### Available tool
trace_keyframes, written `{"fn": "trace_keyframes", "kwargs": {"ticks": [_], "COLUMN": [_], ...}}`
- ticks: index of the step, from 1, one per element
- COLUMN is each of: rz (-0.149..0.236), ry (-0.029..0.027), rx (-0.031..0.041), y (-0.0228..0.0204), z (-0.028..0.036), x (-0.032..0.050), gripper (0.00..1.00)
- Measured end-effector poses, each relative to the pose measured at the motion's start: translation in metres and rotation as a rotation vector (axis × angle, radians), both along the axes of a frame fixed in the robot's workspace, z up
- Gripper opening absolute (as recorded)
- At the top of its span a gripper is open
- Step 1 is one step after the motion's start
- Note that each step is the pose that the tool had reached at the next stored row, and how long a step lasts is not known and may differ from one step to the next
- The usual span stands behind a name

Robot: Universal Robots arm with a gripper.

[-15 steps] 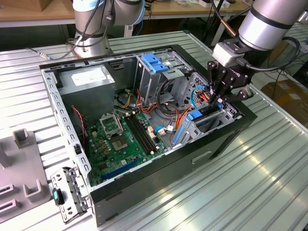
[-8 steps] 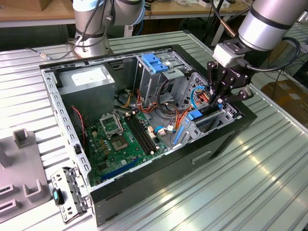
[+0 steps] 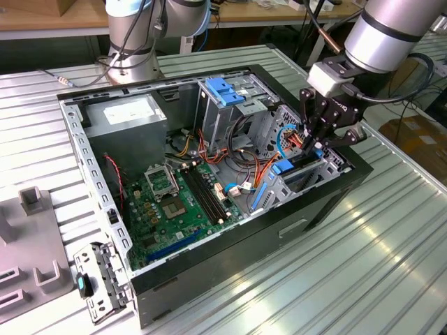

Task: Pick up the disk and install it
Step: 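Insert the first disk wire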

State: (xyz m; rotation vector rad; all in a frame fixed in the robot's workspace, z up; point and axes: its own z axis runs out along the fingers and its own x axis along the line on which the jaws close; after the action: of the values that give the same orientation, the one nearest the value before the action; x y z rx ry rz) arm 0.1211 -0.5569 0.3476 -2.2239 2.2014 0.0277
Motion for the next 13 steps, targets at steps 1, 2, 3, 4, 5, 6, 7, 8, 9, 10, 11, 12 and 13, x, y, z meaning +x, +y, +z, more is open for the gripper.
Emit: {"fn": "trace_keyframes", "kwargs": {"ticks": [1, 2, 3, 4, 5, 6, 7, 8, 9, 10, 11, 12, 13], "rz": [0.002, 0.004, 0.006, 0.006, 0.006, 0.006, 0.006, 0.005, 0.003, 0.002, 0.002, 0.002, 0.002], "ry": [0.0, 0.0, 0.0, 0.0, 0.0, 0.0, 0.0001, 0.0002, 0.0005, 0.0008, 0.001, 0.001, 0.001], "rx": [-0.0001, 0.0, 0.0001, 0.0001, 0.0002, 0.0004, 0.0007, 0.0008, 0.0007, 0.0005, 0.0001, 0.0003, 0.0004], "y": [0.0, 0.0, 0.0, 0.0, 0.0, 0.0, -0.0001, -0.0001, -0.0001, 0.0, -0.0004, -0.0007, -0.0009], "z": [-0.0004, -0.0006, -0.001, -0.0012, -0.0012, -0.0012, -0.0006, 0.0, 0.0002, 0.0003, 0.0005, 0.0004, 0.0003], "x": [0.0, -0.0001, -0.0001, -0.0001, -0.0001, -0.0001, -0.0001, -0.0001, 0.0001, 0.0004, 0.0007, 0.0007, 0.0007], "gripper": [0.16, 0.16, 0.16, 0.16, 0.16, 0.16, 0.16, 0.16, 0.16, 0.16, 0.16, 0.16, 0.16]}}
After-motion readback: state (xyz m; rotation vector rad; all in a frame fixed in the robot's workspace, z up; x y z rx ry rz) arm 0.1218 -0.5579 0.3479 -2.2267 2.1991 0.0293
